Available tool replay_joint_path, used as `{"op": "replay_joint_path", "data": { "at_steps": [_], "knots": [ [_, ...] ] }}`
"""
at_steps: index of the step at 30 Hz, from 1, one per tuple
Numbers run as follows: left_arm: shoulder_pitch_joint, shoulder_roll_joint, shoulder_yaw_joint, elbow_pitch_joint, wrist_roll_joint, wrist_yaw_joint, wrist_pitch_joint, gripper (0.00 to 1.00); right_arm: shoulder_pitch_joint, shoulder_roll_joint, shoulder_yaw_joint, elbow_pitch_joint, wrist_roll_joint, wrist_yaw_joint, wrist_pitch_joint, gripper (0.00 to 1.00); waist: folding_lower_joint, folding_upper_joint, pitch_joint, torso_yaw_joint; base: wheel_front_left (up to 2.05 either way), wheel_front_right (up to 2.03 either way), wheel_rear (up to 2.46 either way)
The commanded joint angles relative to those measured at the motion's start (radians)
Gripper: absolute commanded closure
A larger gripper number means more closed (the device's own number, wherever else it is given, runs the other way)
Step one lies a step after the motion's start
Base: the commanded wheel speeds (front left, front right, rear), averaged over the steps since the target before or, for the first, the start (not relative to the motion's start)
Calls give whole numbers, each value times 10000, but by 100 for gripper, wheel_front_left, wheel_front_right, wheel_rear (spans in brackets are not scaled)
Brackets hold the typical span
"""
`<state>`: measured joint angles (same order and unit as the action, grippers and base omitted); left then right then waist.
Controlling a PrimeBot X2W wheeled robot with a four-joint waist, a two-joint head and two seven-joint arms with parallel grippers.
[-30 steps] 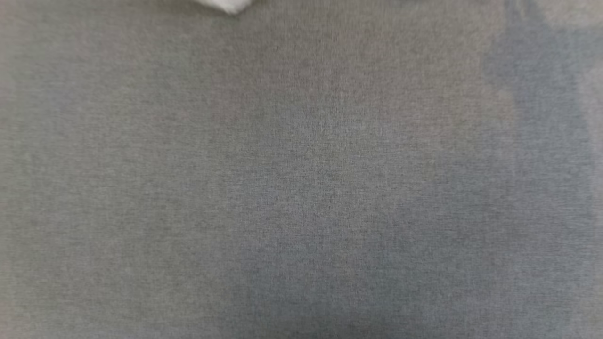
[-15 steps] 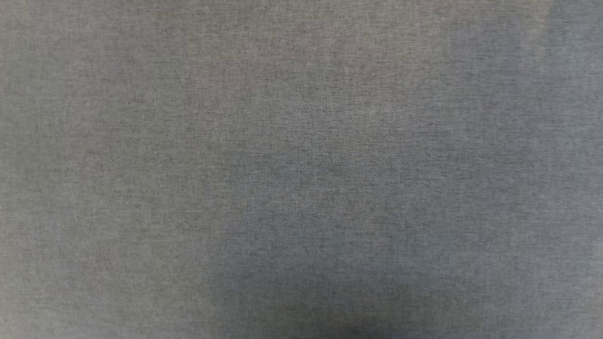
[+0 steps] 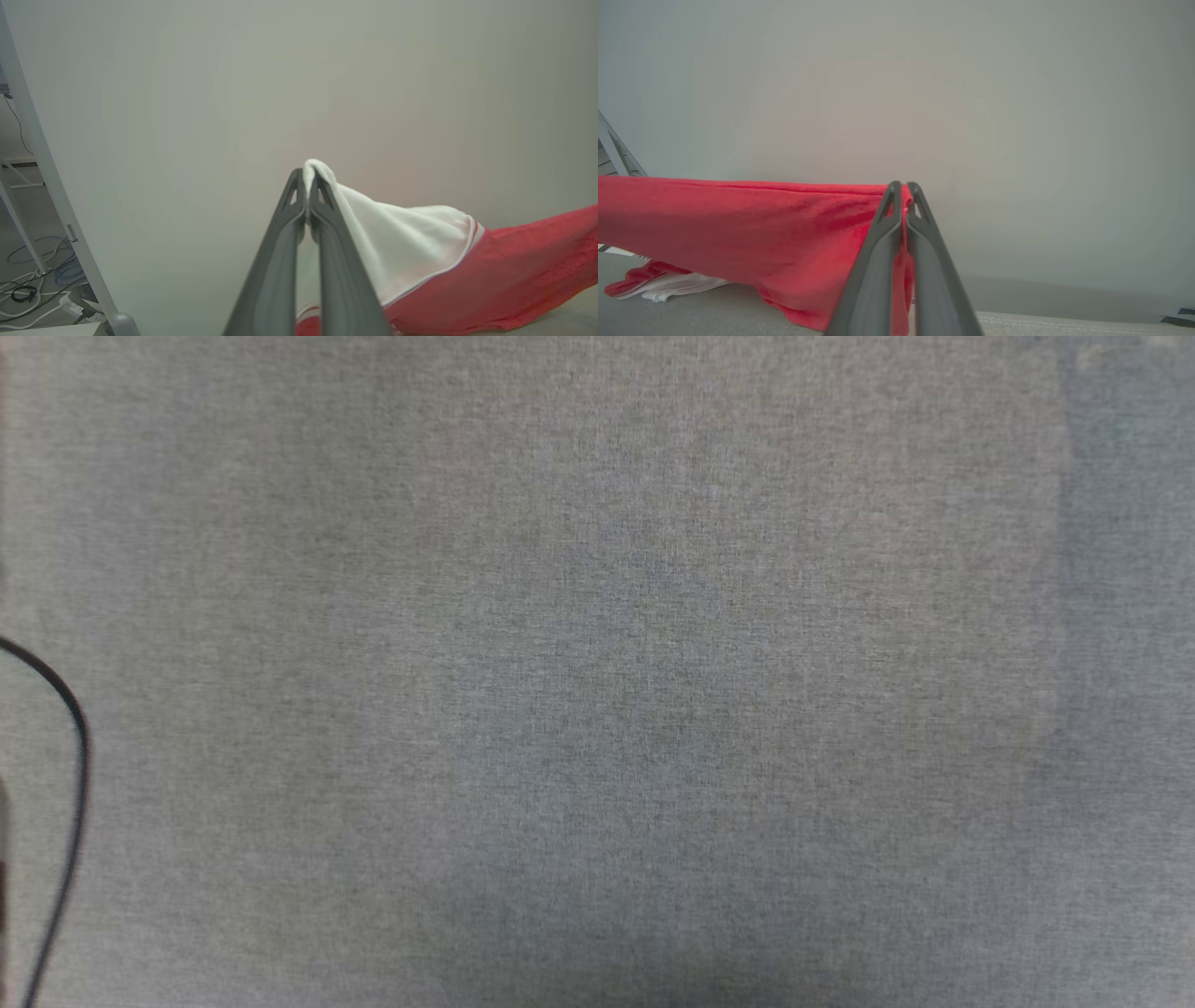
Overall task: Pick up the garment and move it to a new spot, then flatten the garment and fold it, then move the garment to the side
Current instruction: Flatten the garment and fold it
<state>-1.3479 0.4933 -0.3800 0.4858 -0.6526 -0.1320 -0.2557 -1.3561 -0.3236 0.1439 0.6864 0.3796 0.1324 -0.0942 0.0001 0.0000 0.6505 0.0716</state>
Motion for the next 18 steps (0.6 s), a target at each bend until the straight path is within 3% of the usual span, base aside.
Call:
{"op": "replay_joint_path", "data": {
  "at_steps": [1, 10, 18],
  "knots": [
    [688, -119, 21, -188, -128, 15, -59, 100, 511, -132, 147, -38, 226, -17, -123, 100, -1, 0, -548, 86, 0, 0, 0],
    [4334, -338, -783, -696, -712, 14, -60, 100, 3625, -904, 1265, -410, 1430, -17, -426, 100, -1, 0, -2138, 260, 0, 0, 0],
    [6826, 29, -1902, -420, -1355, 14, -60, 100, 6162, -1396, 2146, -680, 2511, -17, -390, 100, -1, 0, -3410, 307, 0, 0, 0]
  ]
}}
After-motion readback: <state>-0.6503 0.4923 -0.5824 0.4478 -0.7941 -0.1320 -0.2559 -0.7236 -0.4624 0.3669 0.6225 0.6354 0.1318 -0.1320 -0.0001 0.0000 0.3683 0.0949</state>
